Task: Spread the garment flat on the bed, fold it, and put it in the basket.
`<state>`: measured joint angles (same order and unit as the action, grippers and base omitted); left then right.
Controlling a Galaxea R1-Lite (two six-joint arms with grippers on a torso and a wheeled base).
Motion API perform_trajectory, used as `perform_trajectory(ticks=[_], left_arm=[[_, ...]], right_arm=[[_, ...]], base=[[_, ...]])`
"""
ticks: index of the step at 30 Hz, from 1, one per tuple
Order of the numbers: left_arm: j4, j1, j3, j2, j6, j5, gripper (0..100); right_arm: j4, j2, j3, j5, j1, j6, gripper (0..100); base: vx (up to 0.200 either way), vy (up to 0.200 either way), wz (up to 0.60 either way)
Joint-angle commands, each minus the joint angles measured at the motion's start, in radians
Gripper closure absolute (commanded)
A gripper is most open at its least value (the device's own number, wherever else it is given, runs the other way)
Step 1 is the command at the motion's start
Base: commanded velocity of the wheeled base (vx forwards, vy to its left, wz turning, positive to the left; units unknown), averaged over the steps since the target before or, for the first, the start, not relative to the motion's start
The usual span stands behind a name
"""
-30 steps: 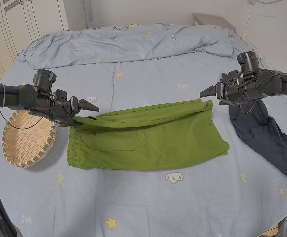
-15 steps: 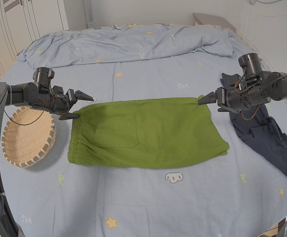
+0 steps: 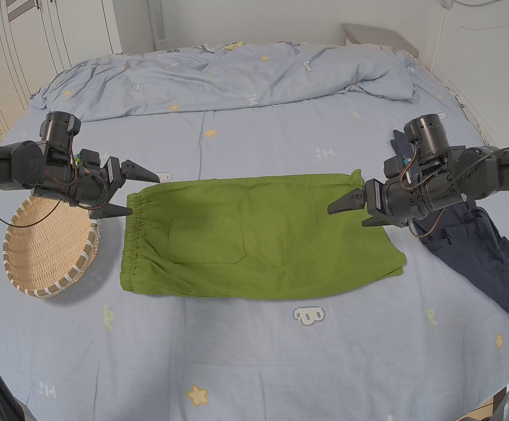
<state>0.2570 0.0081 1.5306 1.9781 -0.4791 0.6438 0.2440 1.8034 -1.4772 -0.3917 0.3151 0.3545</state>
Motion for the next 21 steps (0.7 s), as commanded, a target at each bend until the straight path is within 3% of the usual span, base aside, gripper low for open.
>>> perform_trajectory(ticks=[1,10,21], left_arm=[[-0.005,0.012,-0.185,-0.128,0.082,-0.004,0],[-0.005,0.01,-0.208,-0.084,0.123,-0.003,0],[-0.061,0.016,-0.218,-0.019,0.125,-0.004,0]], right_arm=[[-0.091,0.088,0.106,-0.041,-0.025,0.006,0],[-0.094,0.103,0.127,-0.047,-0.108,0.003,0],[-0.097,0.094,0.172,-0.049,-0.136,0.001,0]], base=[[0.0,0.0,0.0],[0.0,0.0,0.0],[0.0,0.0,0.0]])
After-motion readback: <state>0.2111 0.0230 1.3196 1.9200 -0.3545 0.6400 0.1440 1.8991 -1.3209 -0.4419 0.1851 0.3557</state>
